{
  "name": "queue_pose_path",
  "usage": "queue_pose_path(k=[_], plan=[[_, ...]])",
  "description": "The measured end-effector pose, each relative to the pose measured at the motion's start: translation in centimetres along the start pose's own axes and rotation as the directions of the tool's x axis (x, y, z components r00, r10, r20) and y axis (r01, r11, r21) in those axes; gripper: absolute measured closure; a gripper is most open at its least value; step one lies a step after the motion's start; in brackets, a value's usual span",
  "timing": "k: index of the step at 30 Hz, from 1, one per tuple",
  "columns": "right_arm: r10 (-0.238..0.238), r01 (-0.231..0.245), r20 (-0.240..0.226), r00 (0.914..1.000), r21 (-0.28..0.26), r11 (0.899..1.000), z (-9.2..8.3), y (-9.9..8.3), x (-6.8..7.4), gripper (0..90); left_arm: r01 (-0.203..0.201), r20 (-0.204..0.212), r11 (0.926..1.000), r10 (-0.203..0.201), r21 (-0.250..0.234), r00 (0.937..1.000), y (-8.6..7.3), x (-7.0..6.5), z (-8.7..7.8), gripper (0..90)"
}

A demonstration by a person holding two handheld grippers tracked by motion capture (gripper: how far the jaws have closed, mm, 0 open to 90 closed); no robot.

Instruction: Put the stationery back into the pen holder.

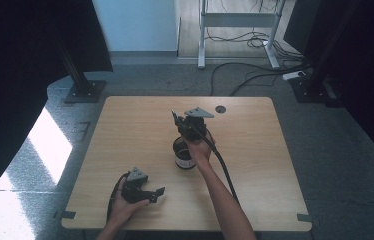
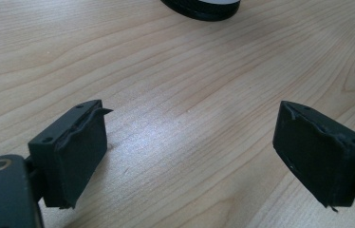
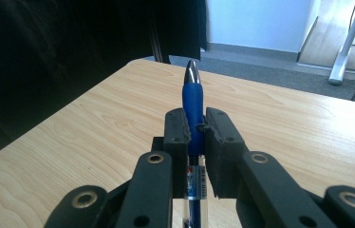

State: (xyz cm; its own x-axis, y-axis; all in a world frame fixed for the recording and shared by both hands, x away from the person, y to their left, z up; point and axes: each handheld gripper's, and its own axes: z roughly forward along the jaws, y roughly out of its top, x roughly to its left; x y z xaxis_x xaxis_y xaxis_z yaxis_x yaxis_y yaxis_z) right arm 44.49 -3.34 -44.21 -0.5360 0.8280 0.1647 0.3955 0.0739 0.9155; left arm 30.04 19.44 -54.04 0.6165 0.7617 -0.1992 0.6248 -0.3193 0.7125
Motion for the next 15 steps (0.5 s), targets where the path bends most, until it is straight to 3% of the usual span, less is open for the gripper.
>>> queue_pose_path(k=[15], plan=[[-0.004, 0.004, 0.002, 1.0000, 0.013, 1.000, -0.1, -1.4, -0.4, 78.3, -0.002, 0.001, 1.0000, 0.002, 0.008, 1.0000, -0.1, 0.0, 0.1, 11.1]])
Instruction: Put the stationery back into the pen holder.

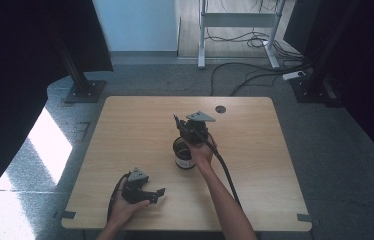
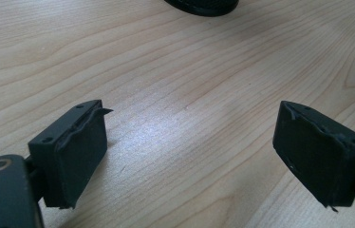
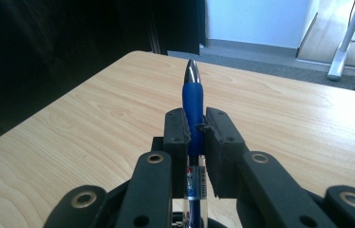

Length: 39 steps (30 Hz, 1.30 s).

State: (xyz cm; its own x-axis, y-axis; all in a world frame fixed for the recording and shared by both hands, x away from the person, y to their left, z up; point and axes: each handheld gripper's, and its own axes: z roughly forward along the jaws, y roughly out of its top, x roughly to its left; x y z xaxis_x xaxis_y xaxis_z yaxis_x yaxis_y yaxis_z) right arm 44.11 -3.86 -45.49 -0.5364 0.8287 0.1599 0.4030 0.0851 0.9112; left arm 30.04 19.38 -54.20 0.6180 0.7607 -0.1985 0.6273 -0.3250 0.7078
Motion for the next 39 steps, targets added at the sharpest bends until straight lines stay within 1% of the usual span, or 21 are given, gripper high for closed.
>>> queue_pose_path(k=[8, 16, 28, 33, 39], plan=[[-0.006, 0.006, -0.003, 1.0000, -0.001, 1.000, -0.3, -0.7, 0.1, 78.1, 0.000, 0.003, 1.0000, 0.000, 0.004, 1.0000, 0.0, -0.1, 0.1, 11.2], [-0.031, 0.031, -0.006, 0.9995, -0.014, 0.999, -1.5, -1.6, 0.2, 77.9, -0.003, 0.008, 0.9999, 0.003, 0.011, 1.0000, -0.1, -0.3, 0.4, 11.2], [-0.028, 0.028, -0.008, 0.9996, -0.013, 1.000, -2.4, -2.8, -0.2, 77.7, -0.007, 0.010, 0.9998, 0.007, 0.016, 0.9999, -0.1, -0.4, 0.4, 11.3], [-0.032, 0.032, -0.013, 0.9994, -0.009, 0.999, -3.0, -3.3, -0.2, 77.5, -0.012, 0.010, 0.9998, 0.012, 0.017, 0.9999, -0.1, -0.4, 0.4, 11.3], [-0.031, 0.031, -0.013, 0.9994, -0.005, 1.000, -3.7, -4.0, -0.7, 76.5, -0.012, 0.012, 0.9998, 0.012, 0.017, 0.9999, -0.1, -0.4, 0.5, 11.3]])
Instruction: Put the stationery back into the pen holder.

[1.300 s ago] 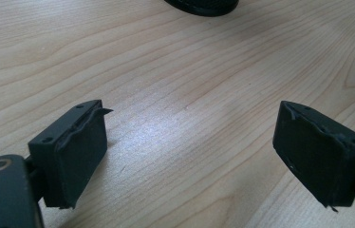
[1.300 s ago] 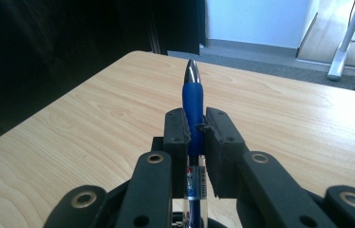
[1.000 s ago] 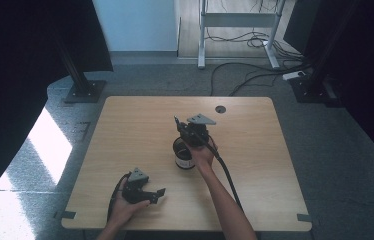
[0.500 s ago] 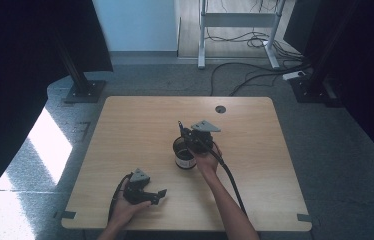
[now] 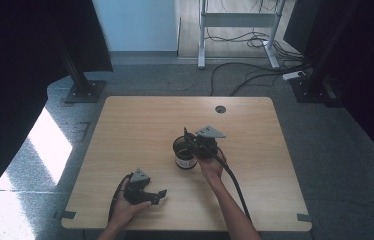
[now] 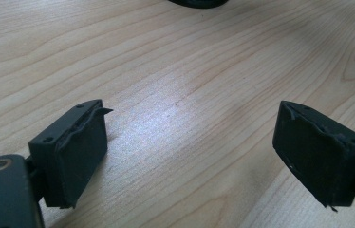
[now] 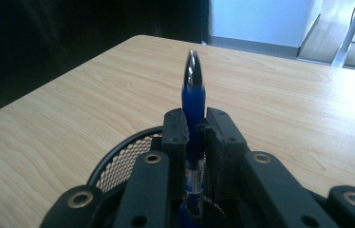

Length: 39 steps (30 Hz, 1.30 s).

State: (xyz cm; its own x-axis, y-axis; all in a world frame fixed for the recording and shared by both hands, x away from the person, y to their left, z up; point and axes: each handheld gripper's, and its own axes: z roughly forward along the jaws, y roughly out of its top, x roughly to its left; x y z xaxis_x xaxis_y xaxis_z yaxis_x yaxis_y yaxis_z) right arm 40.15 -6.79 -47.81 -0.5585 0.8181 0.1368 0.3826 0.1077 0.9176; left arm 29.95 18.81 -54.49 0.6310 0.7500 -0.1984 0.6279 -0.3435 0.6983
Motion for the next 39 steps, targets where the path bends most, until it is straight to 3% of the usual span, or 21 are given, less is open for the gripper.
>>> queue_pose_path(k=[10, 17, 22, 39], plan=[[-0.008, 0.008, 0.006, 1.0000, 0.001, 1.000, -0.7, -0.1, -0.5, 71.8, 0.001, 0.000, 1.0000, -0.001, -0.001, 1.0000, 0.0, 0.0, 0.0, 11.3], [-0.011, 0.011, 0.000, 0.9999, -0.005, 1.000, -1.6, -0.2, -0.7, 52.7, 0.009, 0.005, 0.9999, -0.009, -0.005, 0.9999, 0.1, 0.1, -0.1, 11.3], [-0.020, 0.020, 0.012, 0.9997, -0.010, 1.000, -2.5, -0.4, -1.0, 45.6, 0.011, 0.001, 0.9999, -0.011, -0.011, 0.9999, 0.1, 0.2, -0.2, 11.3], [-0.026, 0.026, 0.043, 0.9987, 0.004, 1.000, -6.0, -2.6, -1.9, 34.4, 0.016, -0.016, 0.9996, -0.016, -0.026, 0.9997, 0.0, 0.7, -0.8, 11.3]])
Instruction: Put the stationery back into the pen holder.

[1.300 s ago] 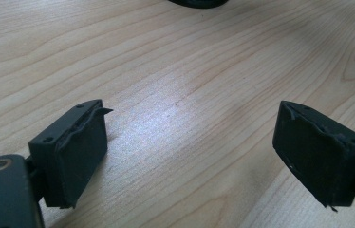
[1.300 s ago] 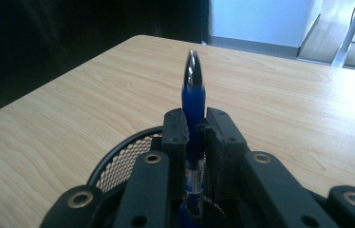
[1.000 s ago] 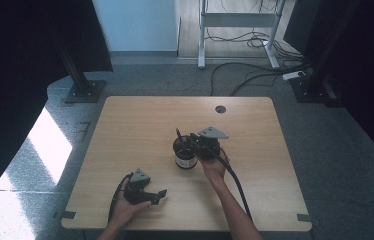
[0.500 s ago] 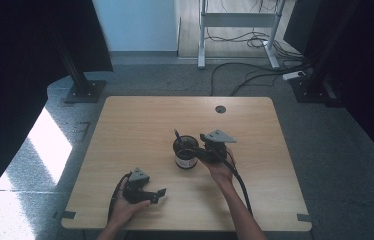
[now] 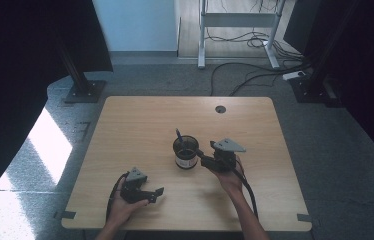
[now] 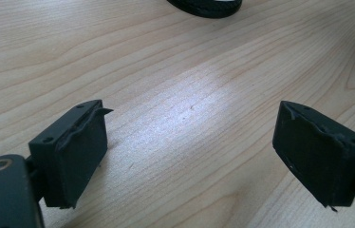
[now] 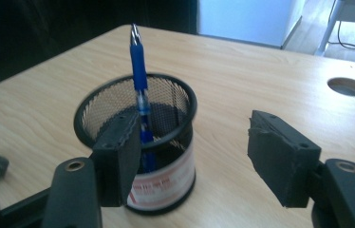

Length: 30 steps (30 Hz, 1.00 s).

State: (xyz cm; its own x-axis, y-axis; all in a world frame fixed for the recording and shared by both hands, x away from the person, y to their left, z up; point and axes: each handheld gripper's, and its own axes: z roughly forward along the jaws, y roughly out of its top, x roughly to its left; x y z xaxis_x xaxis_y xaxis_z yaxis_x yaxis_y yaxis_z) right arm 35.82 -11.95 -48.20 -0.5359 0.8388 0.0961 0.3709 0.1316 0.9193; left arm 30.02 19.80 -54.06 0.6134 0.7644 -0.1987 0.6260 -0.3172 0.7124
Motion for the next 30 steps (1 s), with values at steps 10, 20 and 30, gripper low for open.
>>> queue_pose_path(k=[10, 20, 30], plan=[[0.013, -0.013, 0.017, 0.9998, 0.003, 1.000, -2.0, -1.6, -0.9, 34.5, 0.006, -0.013, 0.9999, -0.006, -0.012, 0.9999, 0.0, 0.2, -0.3, 11.3], [0.037, -0.037, 0.032, 0.9988, 0.015, 0.999, -4.6, -3.3, -2.1, 35.0, 0.005, -0.016, 0.9999, -0.005, -0.014, 0.9999, 0.0, 0.3, -0.4, 11.3], [0.062, -0.067, 0.078, 0.9950, 0.063, 0.996, -7.4, -6.6, -3.9, 35.1, 0.005, -0.020, 0.9999, -0.005, -0.015, 0.9998, 0.0, 0.4, -0.4, 11.3]])
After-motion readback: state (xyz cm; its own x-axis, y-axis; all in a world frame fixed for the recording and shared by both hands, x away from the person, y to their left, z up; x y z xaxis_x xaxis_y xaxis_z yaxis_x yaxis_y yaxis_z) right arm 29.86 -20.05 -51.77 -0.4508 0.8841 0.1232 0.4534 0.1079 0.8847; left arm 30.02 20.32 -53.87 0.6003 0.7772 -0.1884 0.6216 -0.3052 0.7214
